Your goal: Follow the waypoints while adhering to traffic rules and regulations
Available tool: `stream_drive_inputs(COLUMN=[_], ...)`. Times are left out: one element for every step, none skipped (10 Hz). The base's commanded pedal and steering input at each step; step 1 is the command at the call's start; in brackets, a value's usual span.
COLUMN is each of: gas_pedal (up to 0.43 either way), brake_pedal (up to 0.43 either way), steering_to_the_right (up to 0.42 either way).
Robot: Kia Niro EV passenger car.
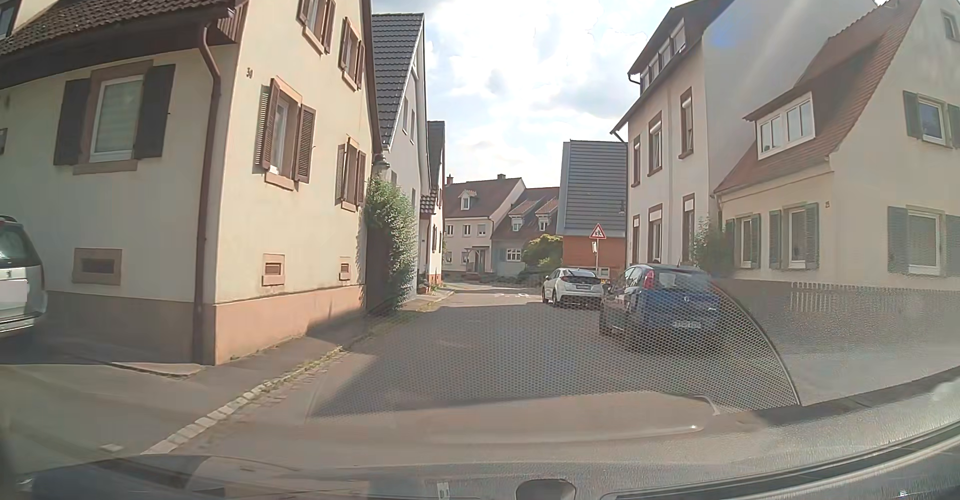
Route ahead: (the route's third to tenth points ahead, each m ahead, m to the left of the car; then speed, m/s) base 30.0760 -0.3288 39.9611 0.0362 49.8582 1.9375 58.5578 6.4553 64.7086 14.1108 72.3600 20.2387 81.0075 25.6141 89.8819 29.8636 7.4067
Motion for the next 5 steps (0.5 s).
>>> stream_drive_inputs(gas_pedal=[0.067, 0.067, 0.067, 0.067, 0.067], brake_pedal=[0.000, 0.000, 0.000, 0.000, 0.000], steering_to_the_right=[-0.001, 0.000, 0.000, 0.000, 0.000])
